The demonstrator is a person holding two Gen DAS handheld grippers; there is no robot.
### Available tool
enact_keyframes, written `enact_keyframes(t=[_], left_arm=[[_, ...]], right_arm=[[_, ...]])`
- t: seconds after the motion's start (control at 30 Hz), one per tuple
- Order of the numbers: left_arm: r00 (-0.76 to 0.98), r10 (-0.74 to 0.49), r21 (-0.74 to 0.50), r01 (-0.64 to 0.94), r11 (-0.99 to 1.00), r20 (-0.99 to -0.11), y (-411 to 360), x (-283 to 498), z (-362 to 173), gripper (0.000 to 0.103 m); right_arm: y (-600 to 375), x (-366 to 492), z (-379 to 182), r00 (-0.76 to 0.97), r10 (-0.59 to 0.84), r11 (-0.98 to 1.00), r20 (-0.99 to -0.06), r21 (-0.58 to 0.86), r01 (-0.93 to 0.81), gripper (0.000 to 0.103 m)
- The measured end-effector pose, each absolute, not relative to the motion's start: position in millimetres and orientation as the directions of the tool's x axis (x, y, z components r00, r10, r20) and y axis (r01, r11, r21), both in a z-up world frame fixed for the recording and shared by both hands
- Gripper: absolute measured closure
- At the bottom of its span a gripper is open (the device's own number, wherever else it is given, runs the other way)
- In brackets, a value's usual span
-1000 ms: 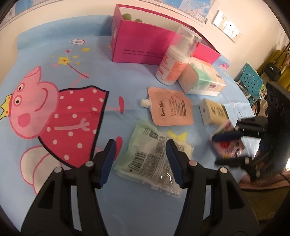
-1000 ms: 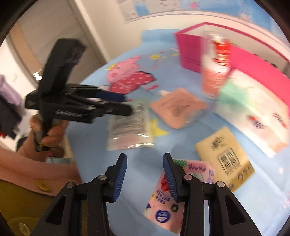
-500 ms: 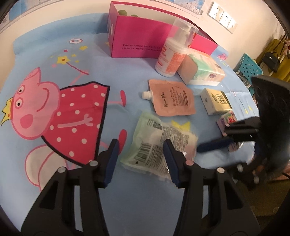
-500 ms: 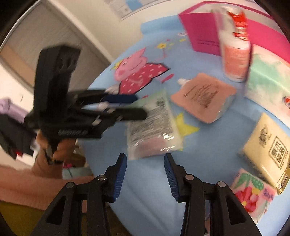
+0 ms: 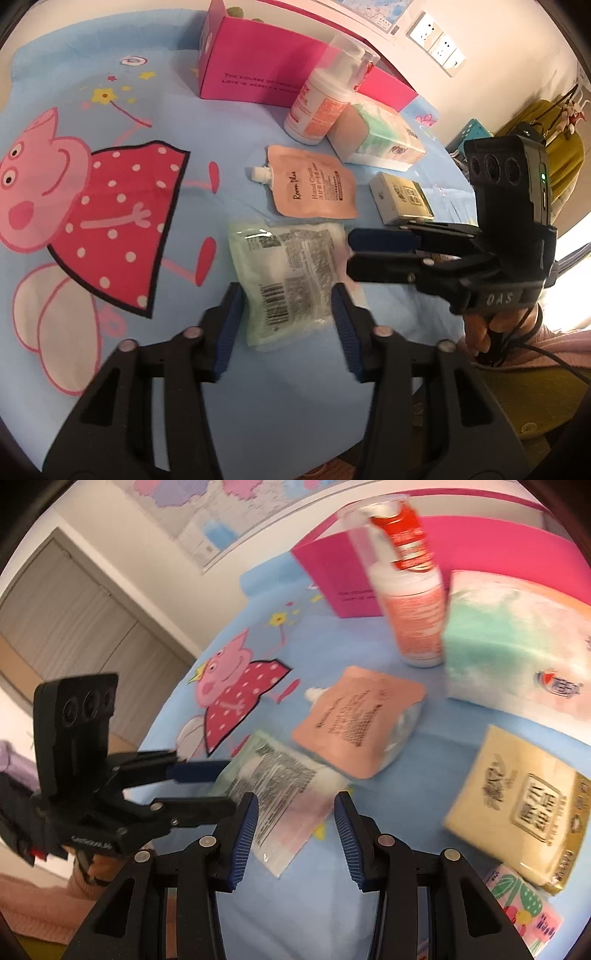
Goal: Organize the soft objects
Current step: 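Close the right gripper on the packet edge and lift it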
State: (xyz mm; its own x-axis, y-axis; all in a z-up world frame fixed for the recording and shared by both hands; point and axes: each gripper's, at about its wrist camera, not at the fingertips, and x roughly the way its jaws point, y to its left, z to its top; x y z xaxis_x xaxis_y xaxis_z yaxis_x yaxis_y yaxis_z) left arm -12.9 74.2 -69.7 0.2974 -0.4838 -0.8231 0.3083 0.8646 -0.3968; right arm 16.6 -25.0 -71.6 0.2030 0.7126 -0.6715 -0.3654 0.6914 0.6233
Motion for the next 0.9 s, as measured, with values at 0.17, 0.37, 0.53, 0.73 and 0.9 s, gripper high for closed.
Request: enact_keyframes(t=[0.17, 0.37, 0.53, 0.73, 0.9], left_arm=[[0.327, -0.461, -0.359, 0.326, 0.874, -0.825, 66.6, -17.8, -69.4, 0.064], [0.357, -0.451, -0.344, 0.324, 0.881, -0.818, 70.9, -26.3, -71.1, 0.07], [0.355, -0.47, -0.365, 0.325, 0.872, -0.808, 69.1, -25.3, -72.0, 0.07], [0.347, -0.473, -0.362, 0.34, 0.868, -0.81, 61.8, -26.5, -70.4, 0.07], [0.362, -0.498, -0.391, 0.332, 0.859, -0.788, 69.7, -26.6, -69.7, 0.076]], right_arm=[[-25.8, 15.7, -73.3, 0.208, 0.714, 0.69, -0.669, 0.62, -0.374, 0.057], [-32.1, 14.5, -73.9, 0.223, 0.705, 0.7, -0.673, 0.611, -0.37, 0.057], [-26.7, 15.3, -75.9, 0.175, 0.754, 0.644, -0.633, 0.66, -0.387, 0.05], [-30.0, 17.8, -82.1, 0.141, 0.829, 0.553, -0.542, 0.753, -0.357, 0.053], [-28.5, 17.0, -79.1, 0.156, 0.812, 0.575, -0.563, 0.726, -0.377, 0.058]])
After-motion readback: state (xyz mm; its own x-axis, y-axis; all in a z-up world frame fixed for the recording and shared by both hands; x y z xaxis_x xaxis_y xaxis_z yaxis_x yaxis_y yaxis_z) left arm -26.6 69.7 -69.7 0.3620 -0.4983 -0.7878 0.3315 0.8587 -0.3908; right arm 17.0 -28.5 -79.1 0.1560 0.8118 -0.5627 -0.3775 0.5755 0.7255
